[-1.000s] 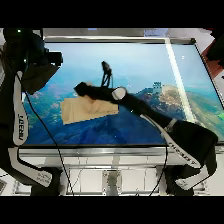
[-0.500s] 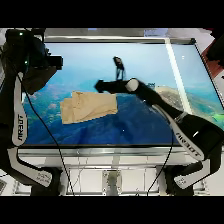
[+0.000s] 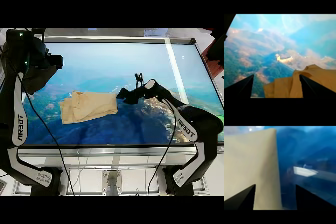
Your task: Fold the shirts.
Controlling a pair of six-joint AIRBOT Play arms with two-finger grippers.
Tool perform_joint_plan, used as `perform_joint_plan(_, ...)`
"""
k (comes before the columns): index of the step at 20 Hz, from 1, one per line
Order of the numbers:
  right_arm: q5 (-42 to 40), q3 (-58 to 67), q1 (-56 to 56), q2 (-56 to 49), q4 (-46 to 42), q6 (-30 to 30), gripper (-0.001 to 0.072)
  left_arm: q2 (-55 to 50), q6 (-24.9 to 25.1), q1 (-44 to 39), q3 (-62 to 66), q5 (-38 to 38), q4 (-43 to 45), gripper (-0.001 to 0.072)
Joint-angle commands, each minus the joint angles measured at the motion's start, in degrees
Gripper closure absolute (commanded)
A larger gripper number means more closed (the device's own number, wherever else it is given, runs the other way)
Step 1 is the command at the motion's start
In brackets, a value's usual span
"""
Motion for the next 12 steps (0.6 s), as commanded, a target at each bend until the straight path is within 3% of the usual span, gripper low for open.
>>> perform_joint_plan(1,-2.9,-0.2,1.3,-3.2,13.7,-7.0,0.0157,0.0,1.1,0.0,0.0,-1.1,0.0,0.0062)
perform_joint_plan(6,-2.2,0.5,5.1,-4.7,17.3,-7.0,0.0175,0.0,1.2,0.0,0.0,-1.7,0.0,0.0062)
perform_joint_plan(7,-1.5,0.5,5.8,-4.7,17.7,-7.1,0.0273,0.0,1.2,0.0,0.0,-1.7,0.0,0.0062)
perform_joint_plan(9,1.6,0.9,6.3,-4.7,18.9,-9.2,0.0679,0.0,1.2,0.0,0.0,-1.1,0.0,0.0063)
perform_joint_plan(12,5.0,3.3,3.9,-3.8,19.8,-12.2,0.0683,0.0,1.1,0.0,0.0,-0.7,0.0,0.0063)
